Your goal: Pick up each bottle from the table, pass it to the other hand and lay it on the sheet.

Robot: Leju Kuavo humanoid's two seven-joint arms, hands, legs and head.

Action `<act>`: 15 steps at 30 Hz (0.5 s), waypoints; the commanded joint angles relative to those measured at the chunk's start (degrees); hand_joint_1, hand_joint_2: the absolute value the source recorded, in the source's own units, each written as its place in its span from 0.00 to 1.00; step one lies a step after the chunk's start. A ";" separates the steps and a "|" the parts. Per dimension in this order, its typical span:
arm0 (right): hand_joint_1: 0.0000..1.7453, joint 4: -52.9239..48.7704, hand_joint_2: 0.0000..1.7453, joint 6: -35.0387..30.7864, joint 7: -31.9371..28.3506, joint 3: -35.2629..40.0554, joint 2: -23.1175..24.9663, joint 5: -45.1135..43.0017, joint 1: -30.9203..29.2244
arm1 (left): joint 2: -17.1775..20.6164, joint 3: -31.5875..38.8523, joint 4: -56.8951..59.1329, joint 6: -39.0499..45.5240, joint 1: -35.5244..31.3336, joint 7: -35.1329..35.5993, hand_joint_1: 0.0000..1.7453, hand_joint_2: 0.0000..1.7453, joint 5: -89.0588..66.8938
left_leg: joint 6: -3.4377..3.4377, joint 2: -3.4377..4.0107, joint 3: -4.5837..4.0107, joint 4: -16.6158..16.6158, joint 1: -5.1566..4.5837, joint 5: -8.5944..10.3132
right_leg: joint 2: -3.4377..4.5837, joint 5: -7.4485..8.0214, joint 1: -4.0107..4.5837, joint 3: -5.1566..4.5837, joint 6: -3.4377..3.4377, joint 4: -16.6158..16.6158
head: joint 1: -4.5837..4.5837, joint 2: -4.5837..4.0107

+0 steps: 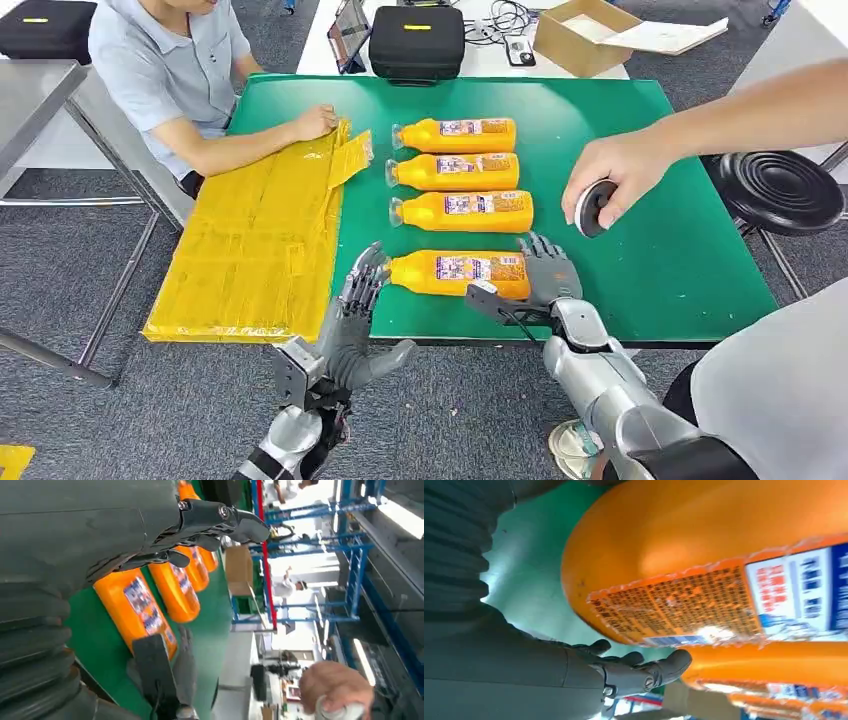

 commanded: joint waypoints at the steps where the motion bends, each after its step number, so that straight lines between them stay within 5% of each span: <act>1: 0.00 5.62 1.00 1.90 -5.00 -2.27 0.52 -3.06 -2.10 | 0.22 -1.78 5.06 -0.45 -4.16 -0.62 0.00 1.00 0.71 | -0.06 -0.07 0.10 -0.03 0.05 -0.02 | -0.08 -0.04 0.06 0.13 -0.09 -0.05 | 0.00 0.00; 14: 0.00 5.63 1.00 1.74 -5.18 -2.32 0.49 -3.12 -1.90 | 0.23 -1.78 5.01 -0.45 -4.21 -0.62 0.00 1.00 0.71 | -0.09 -0.05 0.21 0.00 0.08 -0.07 | -0.07 -0.07 0.09 0.24 -0.12 -0.04 | 0.00 0.00; 15: 1.00 5.64 1.00 1.67 -5.24 -2.33 0.51 -3.13 -1.84 | 0.28 -1.77 5.03 -0.45 -4.10 -0.63 0.00 1.00 0.74 | -0.06 -0.05 0.15 -0.02 0.04 -0.03 | -0.06 -0.05 0.05 0.17 -0.09 -0.04 | 0.00 0.00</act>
